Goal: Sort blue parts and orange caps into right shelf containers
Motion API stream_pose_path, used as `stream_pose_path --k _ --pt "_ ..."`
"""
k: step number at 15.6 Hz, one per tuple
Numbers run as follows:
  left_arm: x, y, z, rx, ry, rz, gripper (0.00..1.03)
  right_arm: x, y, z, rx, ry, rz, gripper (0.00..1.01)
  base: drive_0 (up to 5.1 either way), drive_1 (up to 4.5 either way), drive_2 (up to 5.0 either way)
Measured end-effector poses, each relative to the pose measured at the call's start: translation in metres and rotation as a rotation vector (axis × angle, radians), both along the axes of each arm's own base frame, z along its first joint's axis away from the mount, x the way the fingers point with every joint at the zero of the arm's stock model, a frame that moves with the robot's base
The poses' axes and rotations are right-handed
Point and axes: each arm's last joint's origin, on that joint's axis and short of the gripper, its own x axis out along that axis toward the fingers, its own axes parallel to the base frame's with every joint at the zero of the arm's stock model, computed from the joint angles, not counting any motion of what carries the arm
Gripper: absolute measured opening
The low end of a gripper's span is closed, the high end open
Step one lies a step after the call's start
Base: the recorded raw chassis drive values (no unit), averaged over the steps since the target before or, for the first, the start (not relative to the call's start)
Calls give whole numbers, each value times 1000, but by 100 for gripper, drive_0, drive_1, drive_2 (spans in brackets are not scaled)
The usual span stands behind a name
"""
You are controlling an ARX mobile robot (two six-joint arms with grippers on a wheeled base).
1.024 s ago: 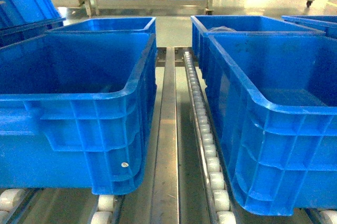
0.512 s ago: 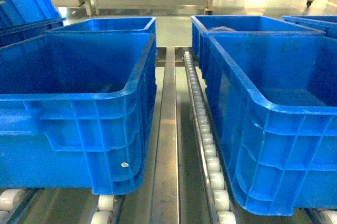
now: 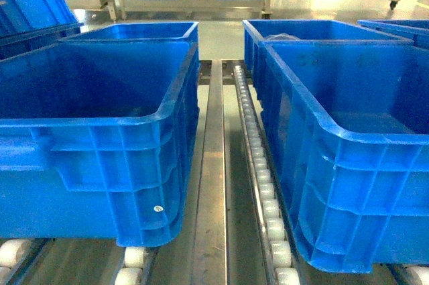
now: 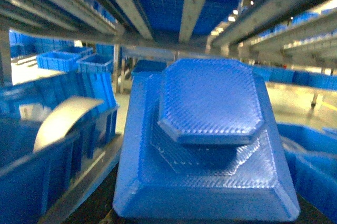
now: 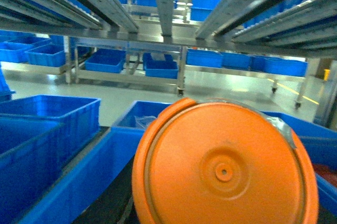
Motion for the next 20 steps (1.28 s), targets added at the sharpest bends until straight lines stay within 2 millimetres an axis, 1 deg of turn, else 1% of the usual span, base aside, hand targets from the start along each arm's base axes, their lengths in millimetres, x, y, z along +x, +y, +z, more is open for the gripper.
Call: stream_pose_path --k 1,2,3,4,5,6,7,8,9,10,11,12,13,14,15,16,17,18,20 --pt "32 2 19 -1 -23 1 42 35 1 17 -10 16 11 46 0 0 0" --pt "67 2 22 -7 30 -21 42 70 4 16 -14 109 35 46 0 0 0" --pt "103 0 8 -16 144 -31 42 103 6 4 -10 211 39 46 0 0 0" --pt "130 -1 -13 -33 267 -33 42 128 10 -11 0 305 49 51 0 0 0" --pt "144 -3 -28 -44 332 -42 46 144 15 -19 -2 338 46 66 0 0 0" --pt "145 -5 -30 -39 333 -54 57 147 18 -18 -3 330 42 77 0 0 0" --pt "143 -6 -24 -37 305 -61 69 147 21 -15 -2 307 37 90 0 0 0" --pt "140 -7 -21 -35 282 -63 78 146 21 -14 -2 302 37 99 0 0 0" --pt "137 -7 -20 -35 279 -64 91 146 21 -14 -2 305 36 98 0 0 0" --pt "137 -7 -22 -36 288 -64 100 146 21 -14 -2 305 34 98 0 0 0" --pt "135 -10 -24 -16 288 -54 93 144 20 -13 24 248 24 91 0 0 0" --pt "123 -11 -29 24 291 -35 80 130 18 -17 45 223 22 78 0 0 0" --pt "106 -11 -36 47 301 -32 68 115 16 -25 52 227 24 67 0 0 0" --pt "95 -11 -40 60 301 -31 57 102 12 -33 57 234 17 54 0 0 0" --pt "80 -11 -45 67 299 -30 41 87 9 -42 59 248 14 38 0 0 0" --pt "65 -11 -50 67 301 -30 24 73 0 -48 58 249 22 21 0 0 0" --pt "56 -11 -54 67 307 -28 12 63 -3 -51 60 243 9 8 0 0 0" --pt "42 -11 -58 67 308 -27 2 50 -2 -56 61 244 17 3 0 0 0" --pt "27 -12 -61 68 308 -28 2 35 -2 -62 62 248 19 3 0 0 0"
